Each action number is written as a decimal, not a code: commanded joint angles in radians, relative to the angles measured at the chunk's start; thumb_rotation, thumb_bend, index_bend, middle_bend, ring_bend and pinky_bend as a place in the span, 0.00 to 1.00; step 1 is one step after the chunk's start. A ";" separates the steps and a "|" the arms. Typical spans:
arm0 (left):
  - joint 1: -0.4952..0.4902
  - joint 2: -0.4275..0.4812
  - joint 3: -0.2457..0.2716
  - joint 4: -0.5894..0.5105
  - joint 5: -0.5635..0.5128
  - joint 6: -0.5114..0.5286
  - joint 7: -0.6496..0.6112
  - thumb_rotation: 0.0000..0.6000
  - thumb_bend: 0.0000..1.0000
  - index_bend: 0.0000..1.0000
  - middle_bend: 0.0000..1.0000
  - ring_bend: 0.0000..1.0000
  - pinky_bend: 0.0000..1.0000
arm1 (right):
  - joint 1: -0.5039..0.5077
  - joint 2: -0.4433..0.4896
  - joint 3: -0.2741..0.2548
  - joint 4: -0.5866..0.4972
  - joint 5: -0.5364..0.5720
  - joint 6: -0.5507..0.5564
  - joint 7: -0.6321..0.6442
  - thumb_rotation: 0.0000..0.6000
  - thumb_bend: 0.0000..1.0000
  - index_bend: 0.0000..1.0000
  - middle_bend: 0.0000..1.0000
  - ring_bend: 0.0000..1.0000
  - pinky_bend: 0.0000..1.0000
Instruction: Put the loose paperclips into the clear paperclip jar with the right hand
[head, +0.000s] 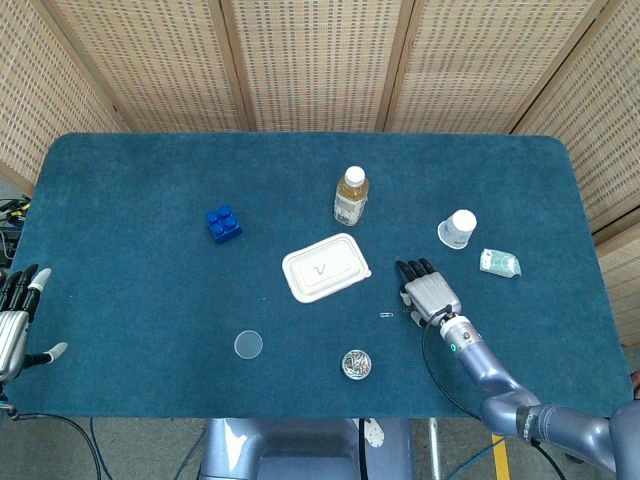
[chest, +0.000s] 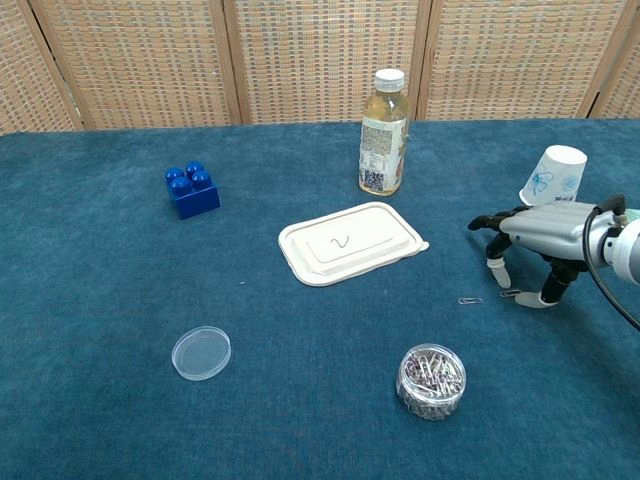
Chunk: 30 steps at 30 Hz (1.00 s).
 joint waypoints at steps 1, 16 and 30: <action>0.000 0.000 0.000 0.001 0.000 0.000 0.000 1.00 0.00 0.00 0.00 0.00 0.00 | 0.001 -0.003 -0.003 0.002 -0.001 0.002 0.000 1.00 0.35 0.53 0.01 0.00 0.02; -0.001 0.001 0.001 -0.001 0.001 0.001 -0.003 1.00 0.00 0.00 0.00 0.00 0.00 | 0.001 -0.023 -0.014 0.018 -0.042 0.020 0.034 1.00 0.42 0.62 0.05 0.00 0.05; -0.001 0.007 0.002 -0.002 0.003 0.001 -0.014 1.00 0.00 0.00 0.00 0.00 0.00 | -0.011 0.075 -0.016 -0.138 -0.136 0.087 0.082 1.00 0.44 0.63 0.07 0.00 0.06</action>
